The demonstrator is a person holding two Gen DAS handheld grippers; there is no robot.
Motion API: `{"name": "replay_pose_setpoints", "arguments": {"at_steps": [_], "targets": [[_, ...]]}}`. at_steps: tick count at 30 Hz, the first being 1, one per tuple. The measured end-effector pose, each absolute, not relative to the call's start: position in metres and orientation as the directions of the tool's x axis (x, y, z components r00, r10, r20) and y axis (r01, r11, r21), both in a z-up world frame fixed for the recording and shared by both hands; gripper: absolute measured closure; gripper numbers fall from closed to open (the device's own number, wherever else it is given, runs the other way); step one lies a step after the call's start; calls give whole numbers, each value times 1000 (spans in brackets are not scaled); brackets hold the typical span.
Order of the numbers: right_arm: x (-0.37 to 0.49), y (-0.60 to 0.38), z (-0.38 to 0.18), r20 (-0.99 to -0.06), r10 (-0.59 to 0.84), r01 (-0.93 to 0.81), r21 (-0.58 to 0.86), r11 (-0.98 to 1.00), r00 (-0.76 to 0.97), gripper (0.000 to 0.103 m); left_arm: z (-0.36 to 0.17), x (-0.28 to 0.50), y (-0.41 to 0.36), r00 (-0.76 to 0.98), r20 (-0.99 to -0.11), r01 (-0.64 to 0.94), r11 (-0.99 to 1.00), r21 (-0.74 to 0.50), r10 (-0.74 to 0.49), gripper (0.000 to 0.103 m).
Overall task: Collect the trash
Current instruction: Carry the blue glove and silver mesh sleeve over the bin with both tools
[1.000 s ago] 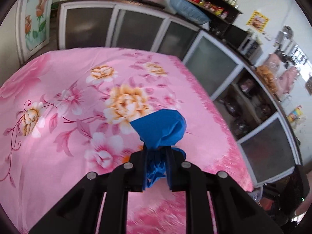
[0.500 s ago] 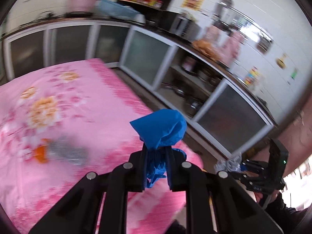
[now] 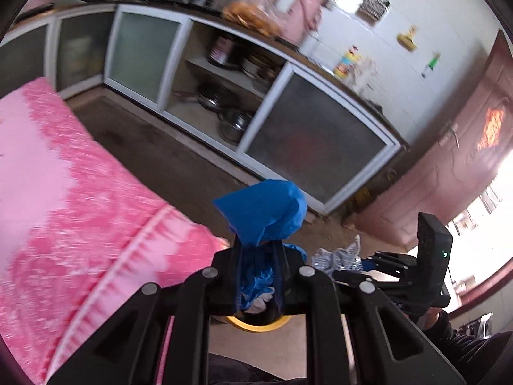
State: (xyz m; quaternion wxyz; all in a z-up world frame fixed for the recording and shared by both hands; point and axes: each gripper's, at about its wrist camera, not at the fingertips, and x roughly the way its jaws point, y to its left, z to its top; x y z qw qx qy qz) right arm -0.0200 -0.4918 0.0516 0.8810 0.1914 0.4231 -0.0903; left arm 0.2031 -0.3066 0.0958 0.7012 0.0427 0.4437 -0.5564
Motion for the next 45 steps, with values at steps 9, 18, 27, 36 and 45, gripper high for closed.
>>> {"name": "replay_pose_setpoints", "arguments": {"at_steps": [9,18,27,36,45], "targets": [[-55,-524,-20,-847,2,461,291,838,531,73,30,159,-390,-143,-728,823,328,-464,-670,89],[-69,-542,-69,-879,36,524,316,791,475,73,-21,130,-435,-166,-769,835,327,-443,-617,89],[-71,-554,-108,-906,63,572,317,756,419,72,-50,119,-472,-147,-827,855,351,-382,-542,89],[-61,-560,-122,-919,67,582,301,755,388,72,-69,121,-490,-114,-862,859,387,-335,-494,89],[-56,-565,-128,-919,81,591,314,743,386,67,-79,126,-495,-97,-868,848,416,-328,-487,86]]}}
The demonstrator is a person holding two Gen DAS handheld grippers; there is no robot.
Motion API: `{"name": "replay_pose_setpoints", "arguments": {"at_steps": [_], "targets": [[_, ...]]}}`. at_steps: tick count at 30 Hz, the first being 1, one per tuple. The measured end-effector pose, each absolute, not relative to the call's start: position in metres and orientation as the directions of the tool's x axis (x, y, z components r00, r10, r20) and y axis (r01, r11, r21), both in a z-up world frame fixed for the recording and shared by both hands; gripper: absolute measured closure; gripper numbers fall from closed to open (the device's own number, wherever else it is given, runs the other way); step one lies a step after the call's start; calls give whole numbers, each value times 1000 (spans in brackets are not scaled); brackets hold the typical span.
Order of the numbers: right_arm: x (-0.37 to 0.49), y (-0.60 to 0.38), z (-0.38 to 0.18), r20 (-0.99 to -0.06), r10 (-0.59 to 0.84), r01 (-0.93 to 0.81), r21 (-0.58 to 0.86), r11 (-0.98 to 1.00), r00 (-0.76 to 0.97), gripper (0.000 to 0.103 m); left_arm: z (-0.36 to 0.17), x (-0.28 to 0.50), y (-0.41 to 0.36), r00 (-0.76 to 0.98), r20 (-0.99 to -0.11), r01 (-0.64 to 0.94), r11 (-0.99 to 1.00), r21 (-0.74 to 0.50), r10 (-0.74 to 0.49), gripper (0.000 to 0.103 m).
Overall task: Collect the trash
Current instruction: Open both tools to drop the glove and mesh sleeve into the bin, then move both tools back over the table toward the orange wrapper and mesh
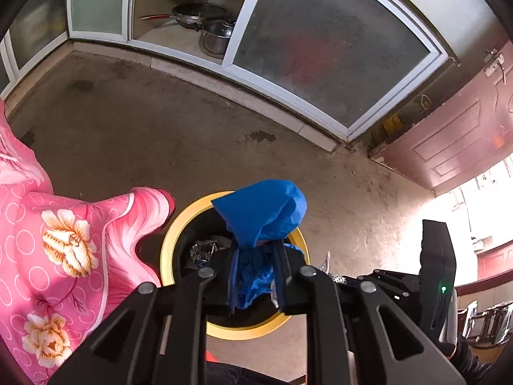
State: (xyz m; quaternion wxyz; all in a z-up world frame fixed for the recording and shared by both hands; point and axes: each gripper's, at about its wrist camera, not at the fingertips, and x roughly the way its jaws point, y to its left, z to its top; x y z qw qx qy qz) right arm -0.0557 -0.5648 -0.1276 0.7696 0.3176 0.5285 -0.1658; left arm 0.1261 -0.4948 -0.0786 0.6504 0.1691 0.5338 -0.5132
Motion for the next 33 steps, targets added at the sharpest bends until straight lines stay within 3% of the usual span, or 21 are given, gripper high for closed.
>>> {"name": "replay_pose_setpoints", "arguments": {"at_steps": [2,4,6,8,10,12,17,22,24,28,33], "targets": [[-56,-567,-130,-918,88,598,321,734,386,65,-81,129,-495,-93,-870,841,429,-329,-484,80],[-55,-567,-133,-923,85,602,313,735,376,61,-82,133,-493,-97,-868,833,437,-339,-488,69],[-54,-567,-135,-927,82,607,304,734,366,54,-80,136,-490,-102,-858,818,449,-360,-503,47],[-54,-569,-136,-929,76,613,298,732,361,48,-77,138,-488,-99,-847,806,458,-376,-521,36],[-55,-569,-137,-931,73,618,294,729,357,45,-73,138,-487,-104,-840,803,453,-387,-533,35],[-60,-572,-136,-932,59,629,288,722,358,39,-69,136,-486,-98,-837,807,449,-383,-539,29],[-79,-573,-123,-925,27,636,281,718,378,35,-44,129,-471,-111,-803,801,426,-421,-585,21],[-95,-558,-67,-866,-109,571,222,791,488,28,6,136,-426,-85,-739,804,393,-447,-668,13],[-92,-548,-38,-814,-125,511,228,828,567,20,29,146,-392,-36,-718,798,413,-439,-695,8],[-65,-512,15,-718,-105,350,202,915,688,19,64,177,-303,91,-701,769,498,-402,-707,8],[-2,-449,68,-615,70,73,204,976,785,11,99,220,-163,355,-687,650,696,-305,-634,8]]}}
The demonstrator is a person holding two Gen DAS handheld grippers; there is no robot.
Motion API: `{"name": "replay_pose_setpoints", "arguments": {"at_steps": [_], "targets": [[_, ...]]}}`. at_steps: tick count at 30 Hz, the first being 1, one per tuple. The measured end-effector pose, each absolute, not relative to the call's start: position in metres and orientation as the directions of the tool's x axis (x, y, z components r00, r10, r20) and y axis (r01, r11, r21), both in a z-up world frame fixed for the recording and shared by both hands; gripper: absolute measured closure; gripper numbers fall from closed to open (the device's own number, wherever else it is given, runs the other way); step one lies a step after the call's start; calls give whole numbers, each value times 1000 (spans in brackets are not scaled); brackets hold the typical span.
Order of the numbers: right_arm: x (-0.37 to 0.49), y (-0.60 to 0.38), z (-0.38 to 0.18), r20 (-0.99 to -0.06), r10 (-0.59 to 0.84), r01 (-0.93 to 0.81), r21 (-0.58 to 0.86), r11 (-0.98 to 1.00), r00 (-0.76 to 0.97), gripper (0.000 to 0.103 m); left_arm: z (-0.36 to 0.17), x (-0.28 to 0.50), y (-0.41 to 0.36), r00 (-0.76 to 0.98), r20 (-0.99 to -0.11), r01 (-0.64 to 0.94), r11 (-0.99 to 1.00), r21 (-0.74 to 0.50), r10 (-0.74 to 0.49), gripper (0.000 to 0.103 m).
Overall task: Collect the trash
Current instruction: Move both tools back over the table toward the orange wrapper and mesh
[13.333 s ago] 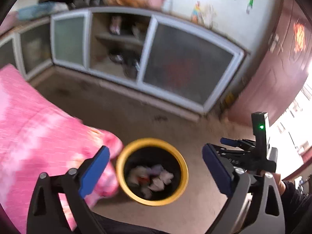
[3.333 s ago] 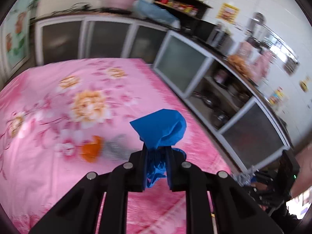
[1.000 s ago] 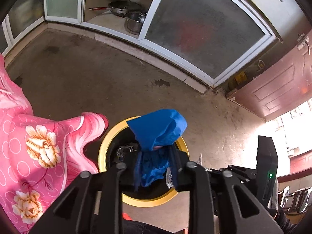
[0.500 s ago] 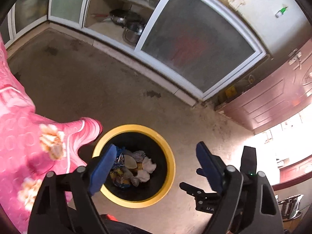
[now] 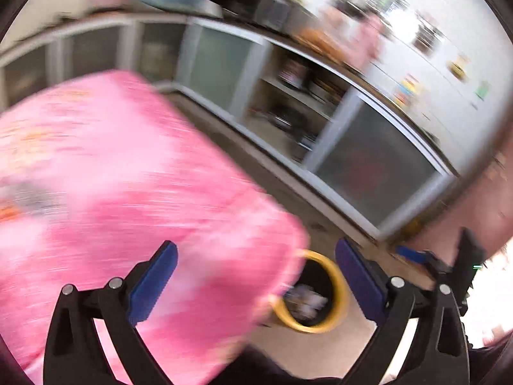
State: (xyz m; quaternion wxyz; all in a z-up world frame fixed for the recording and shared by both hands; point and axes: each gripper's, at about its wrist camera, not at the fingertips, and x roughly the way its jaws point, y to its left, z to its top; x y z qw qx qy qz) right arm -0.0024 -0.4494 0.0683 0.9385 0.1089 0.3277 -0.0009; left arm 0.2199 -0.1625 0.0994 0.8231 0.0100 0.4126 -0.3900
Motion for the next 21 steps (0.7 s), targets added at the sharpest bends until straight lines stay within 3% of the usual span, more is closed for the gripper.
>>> {"name": "replay_pose_setpoints", "arguments": {"at_steps": [4,10,16,21], "targets": [[57,-390,94,-588,172,-108,144,984,791,10,115,254,-54,542,-679,478,846,-236,-495,8],[147,-298,109,-596,282,-321,43,946,752,10,106,300,48,655,-698,245,955,-167,-290,8],[217,-235,107,-636,324,-411,11,911,701,10,75,339,81,628,-726,161,959,-233,-282,8],[254,-207,104,-657,329,-452,-21,892,678,10,60,368,78,612,-745,162,964,-210,-265,8]]}}
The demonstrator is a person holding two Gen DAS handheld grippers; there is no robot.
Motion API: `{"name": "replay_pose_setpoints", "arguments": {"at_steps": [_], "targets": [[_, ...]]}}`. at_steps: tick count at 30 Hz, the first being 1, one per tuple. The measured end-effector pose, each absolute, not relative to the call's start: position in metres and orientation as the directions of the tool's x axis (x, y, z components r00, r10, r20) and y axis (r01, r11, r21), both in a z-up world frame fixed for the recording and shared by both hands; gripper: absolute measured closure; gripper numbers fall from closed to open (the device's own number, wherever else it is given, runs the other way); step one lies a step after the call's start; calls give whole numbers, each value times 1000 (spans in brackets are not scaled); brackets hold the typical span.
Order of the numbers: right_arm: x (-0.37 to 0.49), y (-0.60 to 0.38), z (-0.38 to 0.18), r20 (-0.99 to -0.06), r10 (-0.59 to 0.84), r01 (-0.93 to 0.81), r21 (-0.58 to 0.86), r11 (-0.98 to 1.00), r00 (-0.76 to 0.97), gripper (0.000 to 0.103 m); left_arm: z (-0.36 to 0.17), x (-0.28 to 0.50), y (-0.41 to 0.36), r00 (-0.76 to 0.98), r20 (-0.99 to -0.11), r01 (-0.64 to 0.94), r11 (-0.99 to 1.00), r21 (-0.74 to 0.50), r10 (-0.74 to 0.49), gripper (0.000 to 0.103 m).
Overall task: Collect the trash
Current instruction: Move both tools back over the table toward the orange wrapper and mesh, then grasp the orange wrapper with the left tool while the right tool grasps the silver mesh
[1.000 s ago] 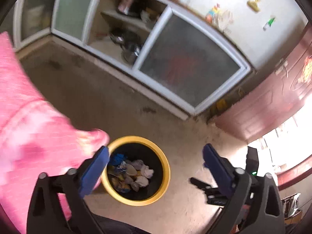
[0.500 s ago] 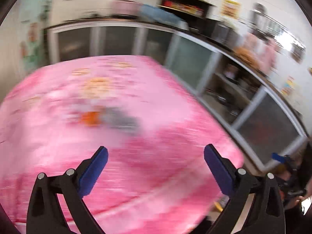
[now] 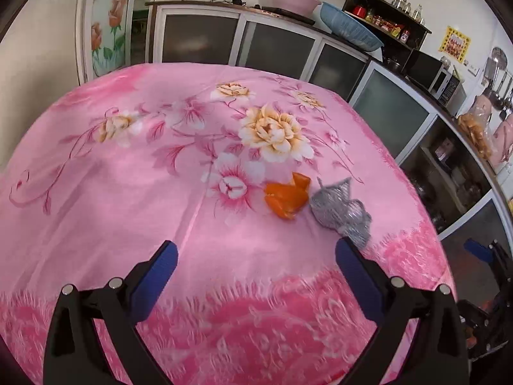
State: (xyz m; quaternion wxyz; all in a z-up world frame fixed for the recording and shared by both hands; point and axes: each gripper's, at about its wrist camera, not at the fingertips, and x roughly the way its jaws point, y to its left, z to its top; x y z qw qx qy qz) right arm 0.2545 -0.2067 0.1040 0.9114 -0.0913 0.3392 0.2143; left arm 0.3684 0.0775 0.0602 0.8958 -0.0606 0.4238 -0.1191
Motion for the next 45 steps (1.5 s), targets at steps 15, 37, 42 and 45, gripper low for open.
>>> {"name": "replay_pose_setpoints", "arguments": {"at_steps": [15,37,42,45], "targets": [[327,-181,80,-726,424,-589,31,807,542,10,53,414,31,516,-805,692,696,191,-292,8],[381,-155,50,-791,497,-730,94,677,358,11,48,428,2,466,-802,841,467,272,-372,8],[383,-153,48,-793,493,-738,84,669,357,11,52,427,1,473,-796,846,447,291,-377,8],[384,-152,48,-792,497,-741,86,665,355,11,55,422,5,463,-793,856,430,286,-395,8]]}}
